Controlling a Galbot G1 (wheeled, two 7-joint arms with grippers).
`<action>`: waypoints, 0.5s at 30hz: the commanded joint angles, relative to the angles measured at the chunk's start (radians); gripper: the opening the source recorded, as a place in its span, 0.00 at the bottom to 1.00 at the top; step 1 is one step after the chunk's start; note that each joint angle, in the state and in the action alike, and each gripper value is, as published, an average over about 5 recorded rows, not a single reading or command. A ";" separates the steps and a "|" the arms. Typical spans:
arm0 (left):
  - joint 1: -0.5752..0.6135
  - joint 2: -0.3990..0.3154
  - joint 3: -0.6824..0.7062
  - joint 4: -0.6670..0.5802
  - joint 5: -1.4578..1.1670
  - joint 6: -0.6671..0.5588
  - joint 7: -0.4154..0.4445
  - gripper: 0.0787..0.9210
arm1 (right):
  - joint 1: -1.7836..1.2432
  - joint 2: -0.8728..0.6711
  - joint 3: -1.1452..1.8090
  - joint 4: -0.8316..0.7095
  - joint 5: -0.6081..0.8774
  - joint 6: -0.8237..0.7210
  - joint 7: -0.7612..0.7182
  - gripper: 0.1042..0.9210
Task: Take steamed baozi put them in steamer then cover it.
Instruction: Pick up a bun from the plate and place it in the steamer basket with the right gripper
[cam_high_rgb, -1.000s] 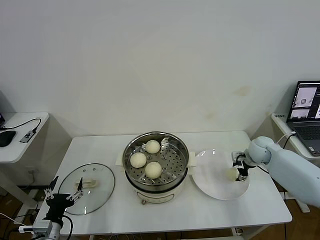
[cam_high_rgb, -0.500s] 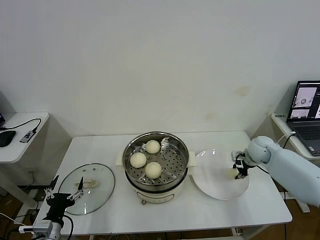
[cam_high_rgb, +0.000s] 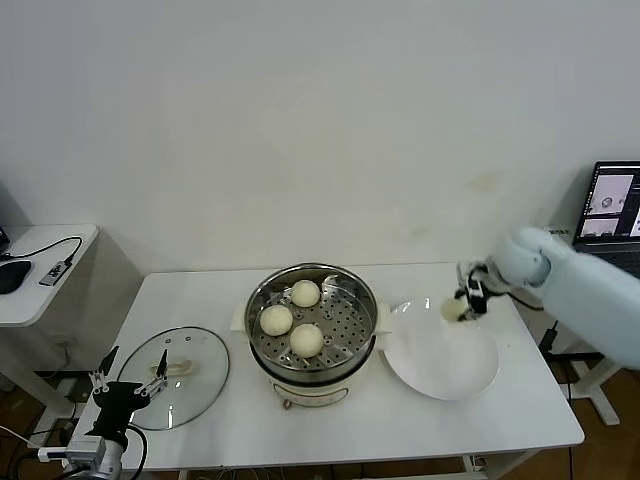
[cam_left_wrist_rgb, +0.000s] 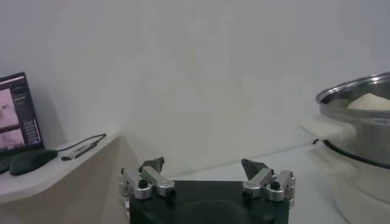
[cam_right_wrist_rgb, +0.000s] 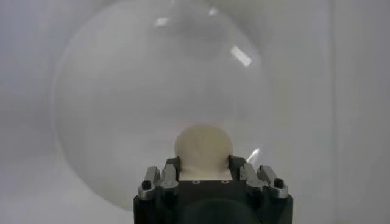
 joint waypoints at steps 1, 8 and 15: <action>-0.003 0.002 0.002 -0.001 -0.002 0.000 0.000 0.88 | 0.484 0.121 -0.318 0.130 0.349 -0.124 0.036 0.50; -0.005 -0.003 0.008 -0.007 -0.002 0.001 0.000 0.88 | 0.501 0.272 -0.372 0.166 0.538 -0.242 0.118 0.51; 0.003 -0.018 0.002 -0.014 -0.002 -0.002 -0.001 0.88 | 0.430 0.410 -0.388 0.123 0.599 -0.309 0.179 0.51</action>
